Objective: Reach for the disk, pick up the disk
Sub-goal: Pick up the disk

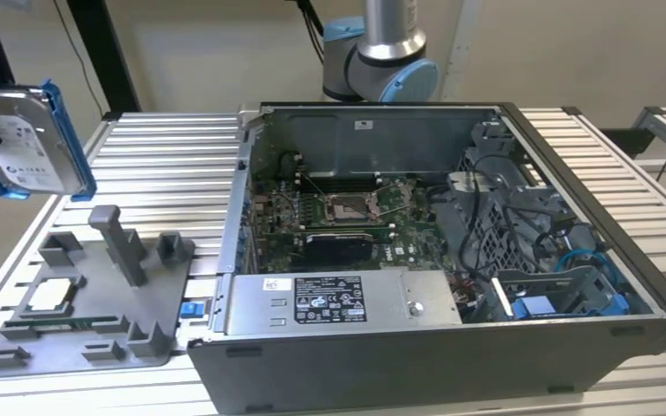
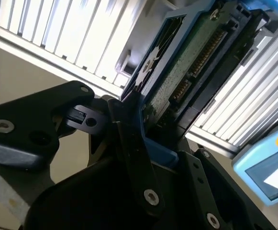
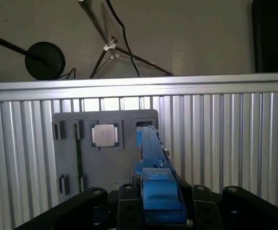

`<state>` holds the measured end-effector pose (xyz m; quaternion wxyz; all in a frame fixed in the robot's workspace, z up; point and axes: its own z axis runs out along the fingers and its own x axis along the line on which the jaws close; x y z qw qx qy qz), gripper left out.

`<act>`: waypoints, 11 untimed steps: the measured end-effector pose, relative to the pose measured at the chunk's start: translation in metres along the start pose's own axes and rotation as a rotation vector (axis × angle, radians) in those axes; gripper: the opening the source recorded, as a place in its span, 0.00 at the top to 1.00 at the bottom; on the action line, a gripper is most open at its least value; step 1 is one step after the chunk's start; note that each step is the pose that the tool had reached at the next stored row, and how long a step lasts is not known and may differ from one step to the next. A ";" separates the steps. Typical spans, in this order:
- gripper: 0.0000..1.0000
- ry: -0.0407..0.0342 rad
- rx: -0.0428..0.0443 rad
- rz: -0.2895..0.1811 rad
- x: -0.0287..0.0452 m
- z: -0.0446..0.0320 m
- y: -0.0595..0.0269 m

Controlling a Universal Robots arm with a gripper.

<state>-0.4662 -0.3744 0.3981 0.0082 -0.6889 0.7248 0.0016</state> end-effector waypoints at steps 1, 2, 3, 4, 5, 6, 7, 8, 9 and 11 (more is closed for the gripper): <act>1.00 0.0000 0.0009 0.000 0.0000 -0.0032 0.0000; 1.00 -0.0002 0.0026 -0.001 0.0000 -0.0061 -0.0001; 1.00 -0.0003 0.0049 -0.001 0.0001 -0.0080 -0.0001; 1.00 -0.0005 0.0083 -0.001 0.0001 -0.0098 -0.0001; 1.00 -0.0008 0.0118 -0.001 0.0001 -0.0114 -0.0001; 1.00 -0.0009 0.0160 -0.001 0.0001 -0.0131 -0.0001; 1.00 -0.0010 0.0199 -0.001 0.0001 -0.0148 -0.0002; 1.00 -0.0011 0.0232 -0.001 0.0001 -0.0166 -0.0002; 1.00 -0.0012 0.0258 -0.001 0.0001 -0.0190 -0.0003; 1.00 -0.0014 0.0270 -0.001 0.0000 -0.0268 -0.0003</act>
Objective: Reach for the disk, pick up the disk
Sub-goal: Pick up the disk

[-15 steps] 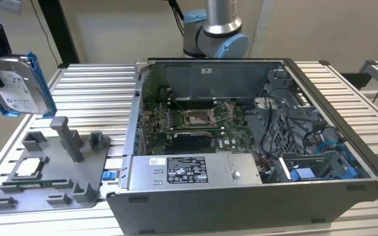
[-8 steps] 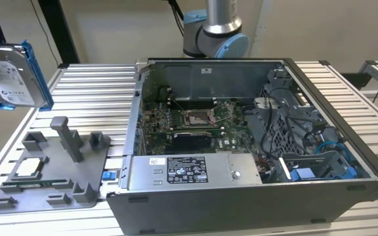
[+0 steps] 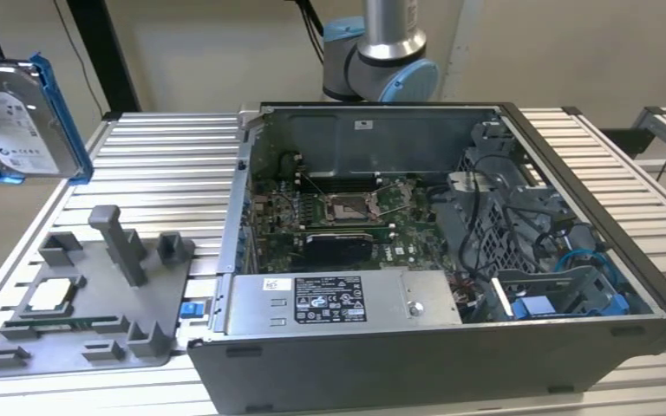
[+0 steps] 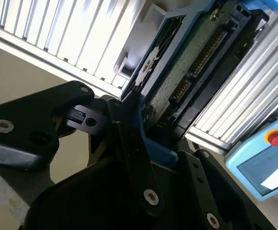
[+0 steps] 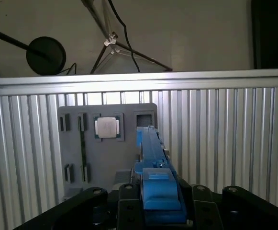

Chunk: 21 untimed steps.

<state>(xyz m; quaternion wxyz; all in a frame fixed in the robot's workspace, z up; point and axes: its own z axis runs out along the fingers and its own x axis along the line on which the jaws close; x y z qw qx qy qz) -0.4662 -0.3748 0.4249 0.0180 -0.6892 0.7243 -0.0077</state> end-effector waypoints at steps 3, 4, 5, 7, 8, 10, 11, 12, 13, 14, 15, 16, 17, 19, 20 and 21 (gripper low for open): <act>1.00 0.0002 0.0000 0.000 -0.0002 -0.0136 -0.0006; 1.00 0.0001 0.0002 0.000 -0.0003 -0.0180 -0.0007; 1.00 0.0000 0.0002 0.000 -0.0004 -0.0227 -0.0009; 1.00 0.0000 0.0002 0.000 -0.0005 -0.0319 -0.0013; 1.00 0.0000 0.0002 0.000 -0.0005 -0.0365 -0.0014; 1.00 0.0000 0.0002 0.000 -0.0006 -0.0412 -0.0016; 1.00 0.0000 0.0002 0.000 -0.0006 -0.0412 -0.0016; 1.00 -0.0001 0.0003 0.000 -0.0006 -0.0413 -0.0016; 1.00 -0.0001 0.0004 0.000 -0.0006 -0.0414 -0.0016; 1.00 0.0000 0.0002 0.000 -0.0006 -0.0415 -0.0016; 1.00 0.0000 0.0001 0.000 -0.0006 -0.0416 -0.0016; 1.00 0.0000 0.0001 0.000 -0.0006 -0.0417 -0.0017; 1.00 0.0002 -0.0001 0.000 -0.0007 -0.0418 -0.0023; 1.00 0.0001 0.0001 0.000 -0.0008 -0.0416 -0.0044; 1.00 0.0000 0.0000 0.000 -0.0008 -0.0415 -0.0060; 1.00 0.0001 0.0001 0.000 -0.0009 -0.0415 -0.0077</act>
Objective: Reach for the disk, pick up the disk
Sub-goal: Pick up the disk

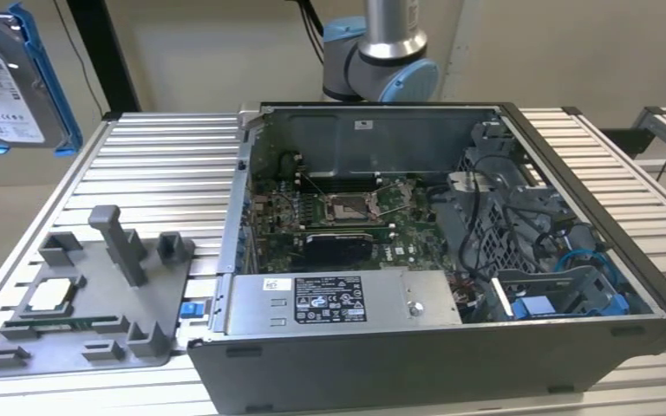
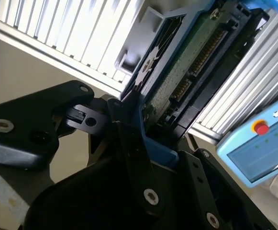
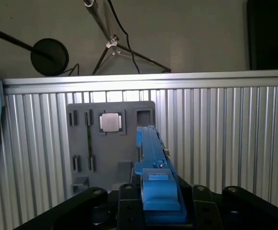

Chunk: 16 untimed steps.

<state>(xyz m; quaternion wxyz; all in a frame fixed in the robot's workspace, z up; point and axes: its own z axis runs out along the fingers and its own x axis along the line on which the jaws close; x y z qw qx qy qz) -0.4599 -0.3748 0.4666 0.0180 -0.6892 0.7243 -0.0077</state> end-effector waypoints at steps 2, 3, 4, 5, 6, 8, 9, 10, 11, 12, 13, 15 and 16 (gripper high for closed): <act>1.00 0.0000 0.0000 0.000 -0.0002 0.0002 -0.0042; 1.00 -0.0001 0.0001 0.000 -0.0003 0.0003 -0.0064; 1.00 0.0000 0.0000 0.000 -0.0004 0.0003 -0.0088; 1.00 0.0000 0.0001 0.000 -0.0005 0.0004 -0.0108; 1.00 -0.0001 0.0001 0.000 -0.0006 0.0004 -0.0112; 1.00 0.0000 0.0000 0.000 -0.0006 0.0004 -0.0112; 1.00 0.0000 0.0001 0.000 -0.0006 0.0005 -0.0112; 1.00 -0.0001 0.0001 0.000 -0.0005 0.0005 -0.0113; 1.00 0.0000 0.0000 0.000 -0.0005 0.0002 -0.0113; 1.00 0.0000 0.0001 0.000 -0.0006 -0.0005 -0.0114; 1.00 0.0000 0.0000 0.000 -0.0006 -0.0018 -0.0114; 1.00 0.0000 0.0001 0.000 -0.0006 -0.0053 -0.0115; 1.00 0.0000 0.0000 0.001 -0.0007 -0.0070 -0.0116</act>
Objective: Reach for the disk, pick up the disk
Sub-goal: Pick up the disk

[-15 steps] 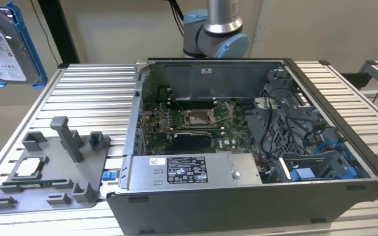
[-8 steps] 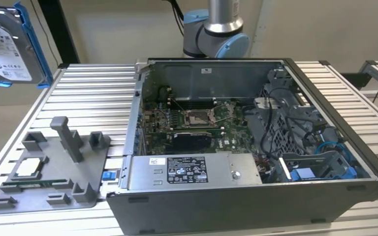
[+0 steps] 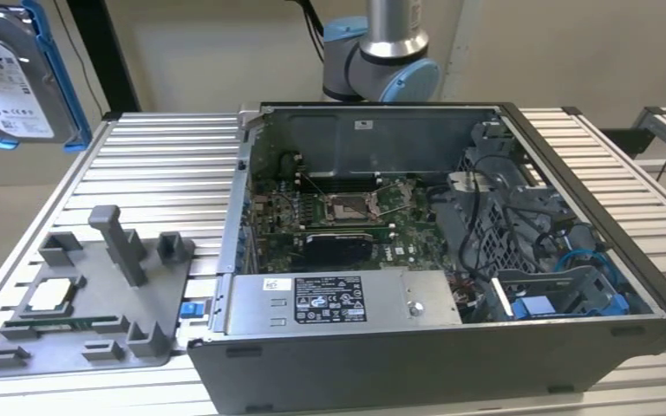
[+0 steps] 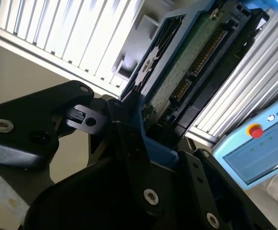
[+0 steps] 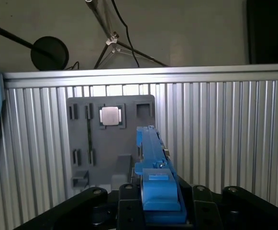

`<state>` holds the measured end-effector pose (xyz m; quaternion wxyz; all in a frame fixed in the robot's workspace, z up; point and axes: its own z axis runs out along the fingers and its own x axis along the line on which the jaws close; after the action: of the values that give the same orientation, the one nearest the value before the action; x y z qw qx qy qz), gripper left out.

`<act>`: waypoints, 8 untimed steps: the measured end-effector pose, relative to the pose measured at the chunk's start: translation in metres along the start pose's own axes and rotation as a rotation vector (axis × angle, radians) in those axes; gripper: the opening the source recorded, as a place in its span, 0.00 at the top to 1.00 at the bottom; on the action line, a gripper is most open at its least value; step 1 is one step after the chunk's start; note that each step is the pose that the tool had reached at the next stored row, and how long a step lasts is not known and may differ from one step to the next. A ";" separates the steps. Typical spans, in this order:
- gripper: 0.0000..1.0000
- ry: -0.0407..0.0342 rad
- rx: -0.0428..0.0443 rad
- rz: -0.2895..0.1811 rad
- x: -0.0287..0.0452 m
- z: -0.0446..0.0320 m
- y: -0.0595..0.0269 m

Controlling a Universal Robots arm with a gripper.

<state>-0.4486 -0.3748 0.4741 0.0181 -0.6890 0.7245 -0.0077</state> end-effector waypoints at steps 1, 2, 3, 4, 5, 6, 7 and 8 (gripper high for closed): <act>1.00 0.0001 -0.0001 0.000 0.0000 -0.0011 0.0000; 1.00 0.0001 -0.0001 0.000 0.0000 -0.0015 -0.0001; 1.00 0.0000 0.0000 0.000 0.0000 -0.0014 -0.0001; 1.00 0.0001 0.0000 0.001 0.0000 -0.0014 -0.0001; 1.00 0.0000 0.0000 0.001 0.0000 -0.0014 -0.0001; 1.00 0.0000 0.0000 0.001 0.0000 -0.0014 -0.0001; 1.00 0.0000 0.0000 0.001 0.0000 -0.0014 -0.0001; 1.00 0.0000 0.0000 0.001 0.0000 -0.0014 -0.0001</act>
<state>-0.4486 -0.3748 0.4755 0.0181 -0.6888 0.7247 -0.0077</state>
